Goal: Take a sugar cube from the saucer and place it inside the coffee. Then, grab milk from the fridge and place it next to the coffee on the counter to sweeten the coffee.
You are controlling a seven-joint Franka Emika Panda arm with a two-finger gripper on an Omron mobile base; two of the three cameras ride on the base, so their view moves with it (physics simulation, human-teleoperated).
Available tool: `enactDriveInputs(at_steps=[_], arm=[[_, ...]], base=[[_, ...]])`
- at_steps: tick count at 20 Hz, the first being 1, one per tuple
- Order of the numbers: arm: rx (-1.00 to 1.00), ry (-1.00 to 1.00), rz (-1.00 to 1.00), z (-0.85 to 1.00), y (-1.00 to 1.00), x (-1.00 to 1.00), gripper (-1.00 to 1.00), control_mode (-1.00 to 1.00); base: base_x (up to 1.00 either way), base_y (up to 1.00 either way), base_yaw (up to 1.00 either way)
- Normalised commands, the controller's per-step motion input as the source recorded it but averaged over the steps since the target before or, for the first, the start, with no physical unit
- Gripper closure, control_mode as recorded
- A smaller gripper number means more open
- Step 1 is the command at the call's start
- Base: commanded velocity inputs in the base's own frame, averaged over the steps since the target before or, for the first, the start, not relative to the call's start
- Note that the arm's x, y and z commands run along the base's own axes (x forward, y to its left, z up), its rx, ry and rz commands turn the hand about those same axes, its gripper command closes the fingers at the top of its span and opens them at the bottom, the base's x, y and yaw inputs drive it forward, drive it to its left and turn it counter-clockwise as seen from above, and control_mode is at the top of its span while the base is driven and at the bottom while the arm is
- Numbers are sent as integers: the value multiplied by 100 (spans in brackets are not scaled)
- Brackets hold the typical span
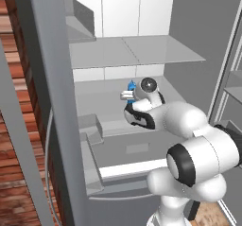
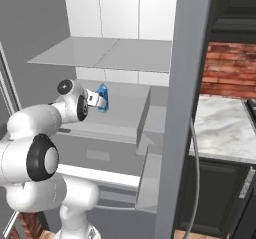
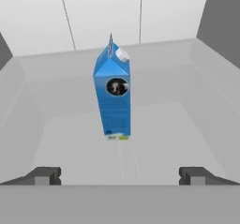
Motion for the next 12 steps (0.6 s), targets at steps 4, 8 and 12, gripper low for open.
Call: enactDriveInputs(at_steps=[4, 8, 12], arm=[[0, 0, 0, -17, 0, 35, -100, -100], [0, 0, 0, -15, 0, 33, -100, -100], [0, 0, 0, -12, 0, 35, -100, -100]], base=[[0, 0, 0], [0, 0, 0], [0, 0, 0]])
